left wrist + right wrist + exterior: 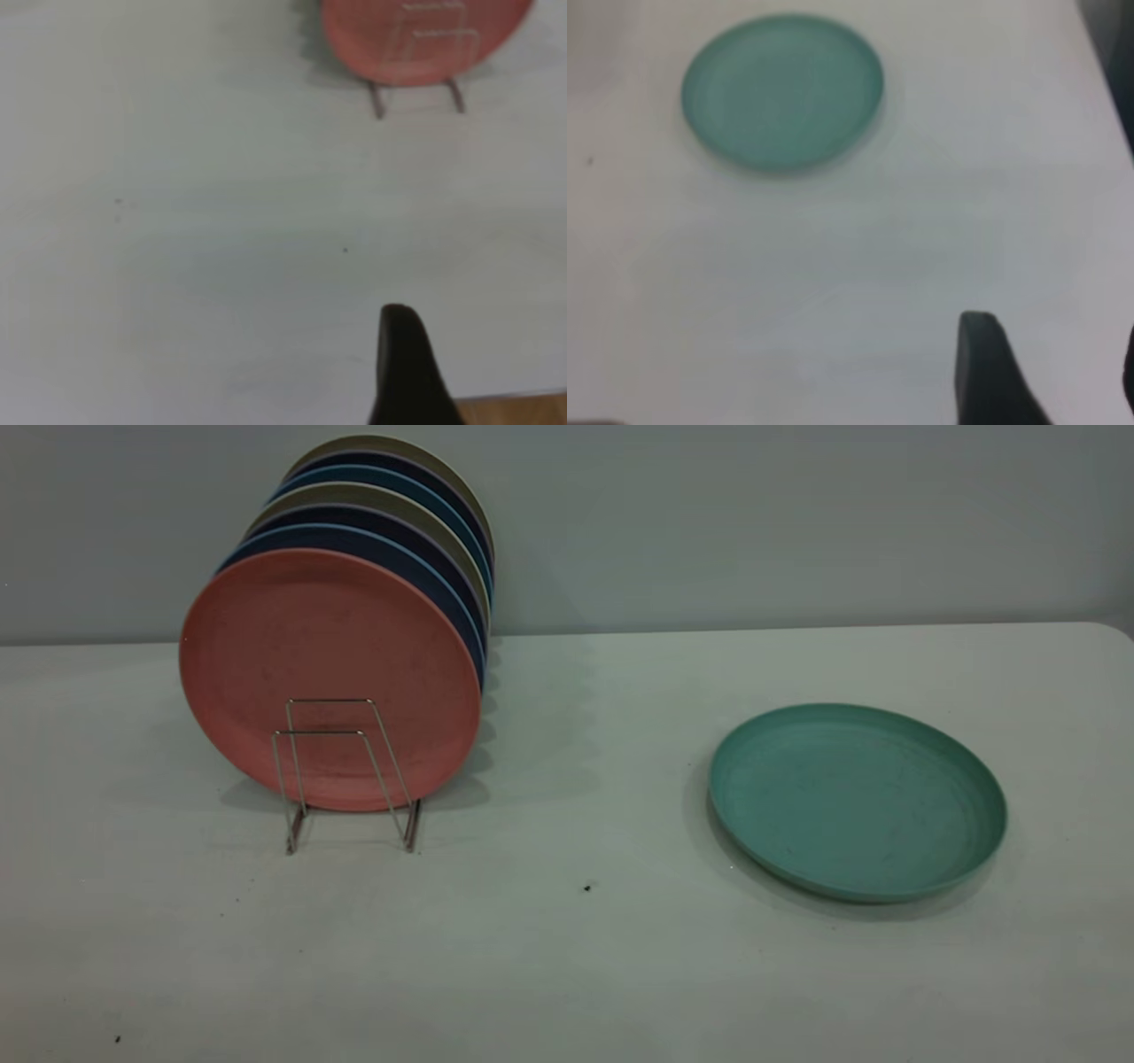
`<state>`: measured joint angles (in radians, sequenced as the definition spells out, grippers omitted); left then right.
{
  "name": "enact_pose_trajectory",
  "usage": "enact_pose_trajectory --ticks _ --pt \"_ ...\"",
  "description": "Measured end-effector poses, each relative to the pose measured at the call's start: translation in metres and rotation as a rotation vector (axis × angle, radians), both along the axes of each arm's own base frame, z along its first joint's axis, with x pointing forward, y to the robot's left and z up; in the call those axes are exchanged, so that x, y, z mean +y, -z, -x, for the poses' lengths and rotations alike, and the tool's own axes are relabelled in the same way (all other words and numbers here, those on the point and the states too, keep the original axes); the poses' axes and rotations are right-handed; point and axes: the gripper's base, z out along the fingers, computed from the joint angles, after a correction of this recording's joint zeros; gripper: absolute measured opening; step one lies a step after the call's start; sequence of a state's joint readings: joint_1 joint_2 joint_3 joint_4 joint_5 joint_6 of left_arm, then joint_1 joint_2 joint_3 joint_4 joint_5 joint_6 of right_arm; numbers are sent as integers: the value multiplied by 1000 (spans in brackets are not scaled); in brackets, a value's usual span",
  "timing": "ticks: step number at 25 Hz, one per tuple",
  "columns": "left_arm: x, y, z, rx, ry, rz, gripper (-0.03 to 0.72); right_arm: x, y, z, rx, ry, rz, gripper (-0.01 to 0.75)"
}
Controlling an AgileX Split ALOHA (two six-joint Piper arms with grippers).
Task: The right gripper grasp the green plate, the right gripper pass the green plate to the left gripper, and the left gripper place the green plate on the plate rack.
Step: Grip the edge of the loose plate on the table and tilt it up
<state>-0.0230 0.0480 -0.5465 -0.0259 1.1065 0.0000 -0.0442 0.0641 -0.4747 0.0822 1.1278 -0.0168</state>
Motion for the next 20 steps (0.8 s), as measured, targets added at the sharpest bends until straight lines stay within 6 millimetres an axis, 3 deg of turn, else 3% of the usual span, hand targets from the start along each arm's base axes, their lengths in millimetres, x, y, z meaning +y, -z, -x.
enact_pose_trajectory --ticks 2,5,10,15,20 --pt "2 -12 -11 38 -20 -16 496 0 -4 -14 53 -5 -11 427" --pt "1 -31 -43 99 -20 -16 524 1 -14 -44 98 -31 -22 463" --pt "-1 -51 -116 202 -5 -33 532 1 -28 -104 111 -81 -8 475" --pt "-2 -50 -182 301 18 -56 532 1 -25 -157 146 -112 -10 475" --pt "-7 -26 -245 328 58 -38 532 8 2 -202 251 -170 -101 475"
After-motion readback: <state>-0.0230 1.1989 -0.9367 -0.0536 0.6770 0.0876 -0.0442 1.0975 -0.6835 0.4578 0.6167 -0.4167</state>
